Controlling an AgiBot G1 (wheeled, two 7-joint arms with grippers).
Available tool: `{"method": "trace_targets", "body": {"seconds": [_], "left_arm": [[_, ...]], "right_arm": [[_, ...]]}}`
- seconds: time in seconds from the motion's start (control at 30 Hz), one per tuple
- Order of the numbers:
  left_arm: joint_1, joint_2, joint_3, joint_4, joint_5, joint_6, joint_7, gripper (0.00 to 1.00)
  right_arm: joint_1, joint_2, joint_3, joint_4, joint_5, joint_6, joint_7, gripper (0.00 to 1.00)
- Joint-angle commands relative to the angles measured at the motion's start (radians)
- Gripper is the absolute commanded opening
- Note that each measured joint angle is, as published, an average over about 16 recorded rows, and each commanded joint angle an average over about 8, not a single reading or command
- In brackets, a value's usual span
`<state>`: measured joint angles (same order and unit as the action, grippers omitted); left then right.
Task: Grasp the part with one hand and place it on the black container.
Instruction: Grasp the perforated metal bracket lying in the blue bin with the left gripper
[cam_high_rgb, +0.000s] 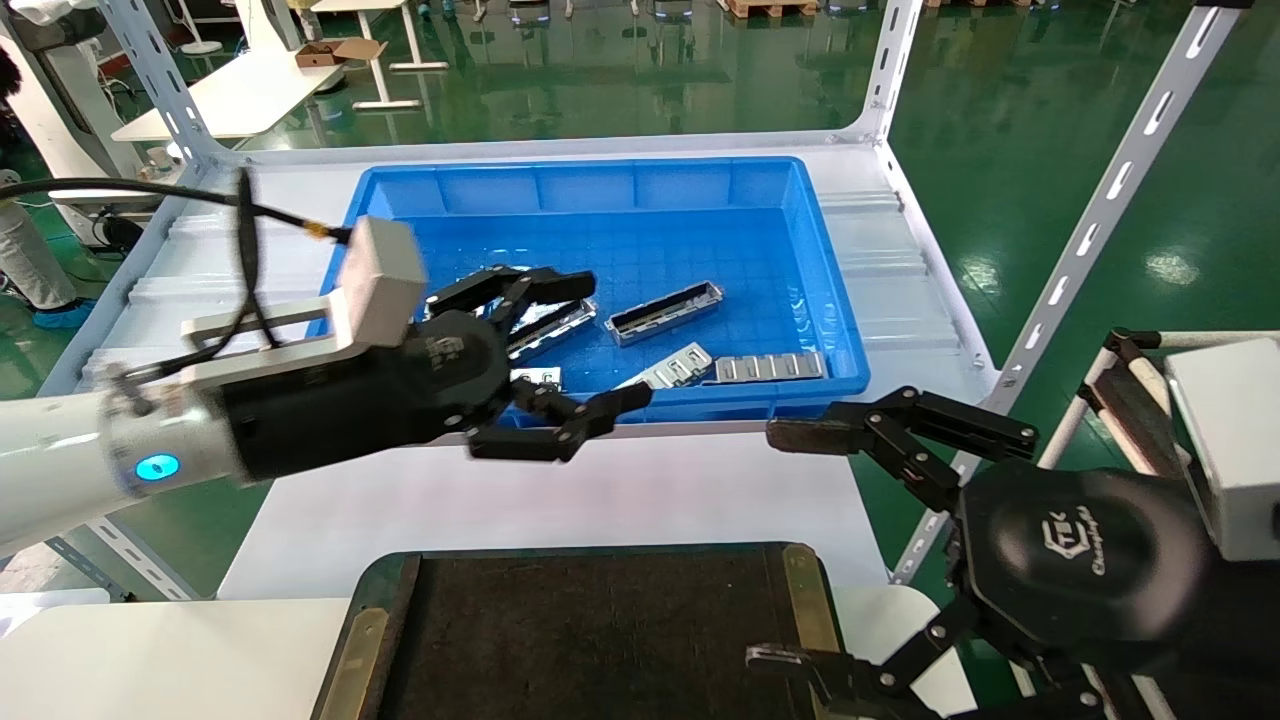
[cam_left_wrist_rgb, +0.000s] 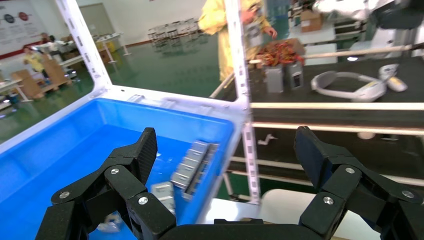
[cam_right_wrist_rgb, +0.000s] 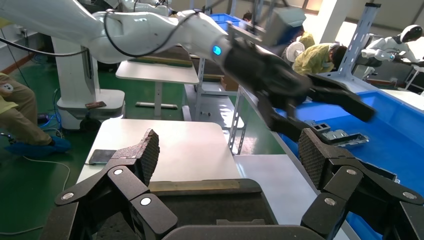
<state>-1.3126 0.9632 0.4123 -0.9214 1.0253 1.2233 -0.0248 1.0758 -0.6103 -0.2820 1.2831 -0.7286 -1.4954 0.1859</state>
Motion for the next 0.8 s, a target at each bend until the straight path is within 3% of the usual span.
{"method": "trace_targets", "body": {"seconds": [0.03,0.4,0.8], "left_arm": [[-0.029,0.041,0.013,0.052,0.025,-0.019,0.023,1.00],[-0.176,0.230,0.062,0.422,0.134,-0.126,0.196,1.00],[-0.310,0.377,0.069,0.732,0.164,-0.283,0.323,1.00]], "right_arm": [[0.000,0.000,0.000,0.000,0.000,0.000,0.000,1.00],[0.000,0.000,-0.001,0.000,0.001,0.000,0.000,1.00],[0.000,0.001,-0.002,0.000,0.001,0.001,-0.001,1.00]]}}
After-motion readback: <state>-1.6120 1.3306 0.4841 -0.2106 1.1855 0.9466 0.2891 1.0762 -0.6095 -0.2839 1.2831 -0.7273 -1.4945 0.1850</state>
